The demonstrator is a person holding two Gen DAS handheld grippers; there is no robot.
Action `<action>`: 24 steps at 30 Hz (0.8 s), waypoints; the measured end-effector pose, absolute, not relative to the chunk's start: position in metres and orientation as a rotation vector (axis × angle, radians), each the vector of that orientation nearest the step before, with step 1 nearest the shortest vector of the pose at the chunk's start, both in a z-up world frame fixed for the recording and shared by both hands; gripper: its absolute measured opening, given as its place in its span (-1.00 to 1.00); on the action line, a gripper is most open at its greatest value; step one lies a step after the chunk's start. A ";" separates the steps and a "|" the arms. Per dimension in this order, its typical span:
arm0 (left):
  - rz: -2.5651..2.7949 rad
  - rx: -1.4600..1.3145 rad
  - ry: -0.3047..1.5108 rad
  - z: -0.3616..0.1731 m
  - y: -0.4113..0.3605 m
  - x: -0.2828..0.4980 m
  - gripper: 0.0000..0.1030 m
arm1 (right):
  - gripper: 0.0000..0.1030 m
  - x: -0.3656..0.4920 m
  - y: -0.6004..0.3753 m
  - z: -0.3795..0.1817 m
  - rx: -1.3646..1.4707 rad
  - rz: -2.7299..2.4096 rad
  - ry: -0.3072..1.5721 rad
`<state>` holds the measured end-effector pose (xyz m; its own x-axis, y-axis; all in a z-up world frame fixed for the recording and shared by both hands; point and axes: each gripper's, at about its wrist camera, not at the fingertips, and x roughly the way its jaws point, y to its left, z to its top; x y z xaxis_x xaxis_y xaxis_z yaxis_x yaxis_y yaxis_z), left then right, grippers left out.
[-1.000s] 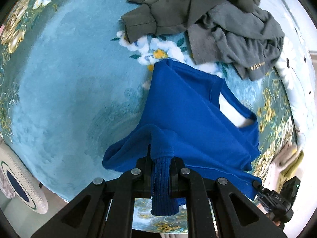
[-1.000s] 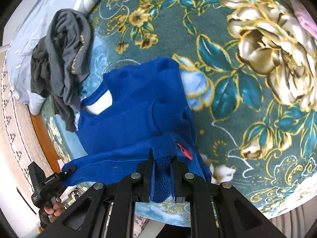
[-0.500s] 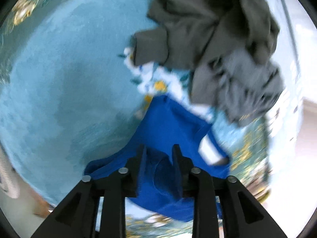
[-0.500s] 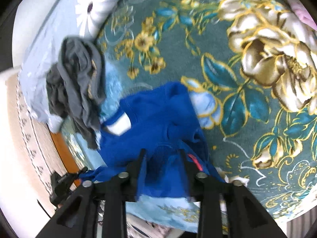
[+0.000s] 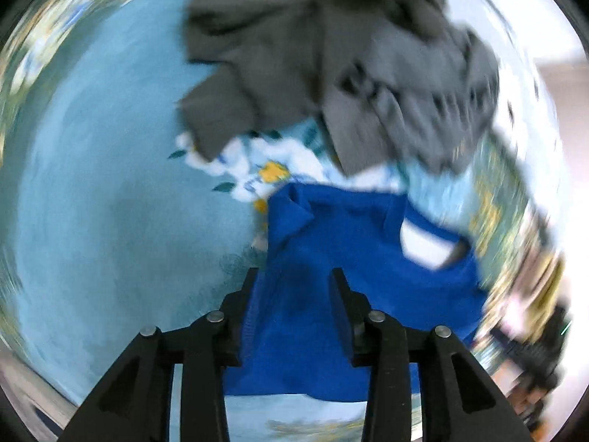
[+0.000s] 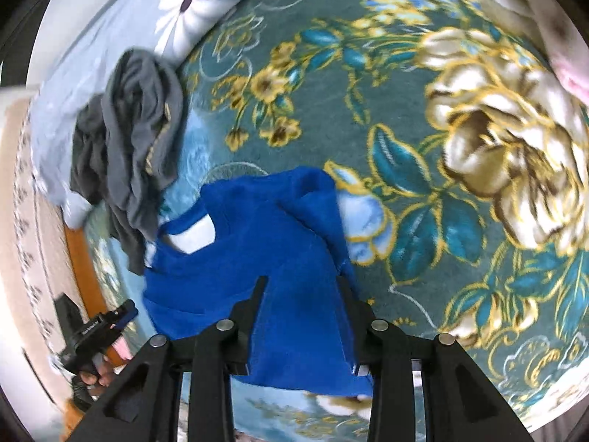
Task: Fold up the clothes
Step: 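Lift the hem with both grippers and fold it toward the collar, then lower the folded hem onto the collar with both grippers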
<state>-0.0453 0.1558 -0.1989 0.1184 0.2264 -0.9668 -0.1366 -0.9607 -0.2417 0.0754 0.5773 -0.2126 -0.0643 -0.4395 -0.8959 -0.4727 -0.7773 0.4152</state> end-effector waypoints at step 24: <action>1.827 -2.112 -0.262 -0.238 0.132 -0.032 -0.27 | -0.63 0.077 0.576 -0.221 -2.044 2.042 1.059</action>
<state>-0.0322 0.1318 -0.2376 0.1583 0.3519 -0.9226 -0.0788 -0.9269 -0.3671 0.0770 0.5763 -0.2212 -0.1160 -0.4140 -0.9029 -0.4995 -0.7614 0.4133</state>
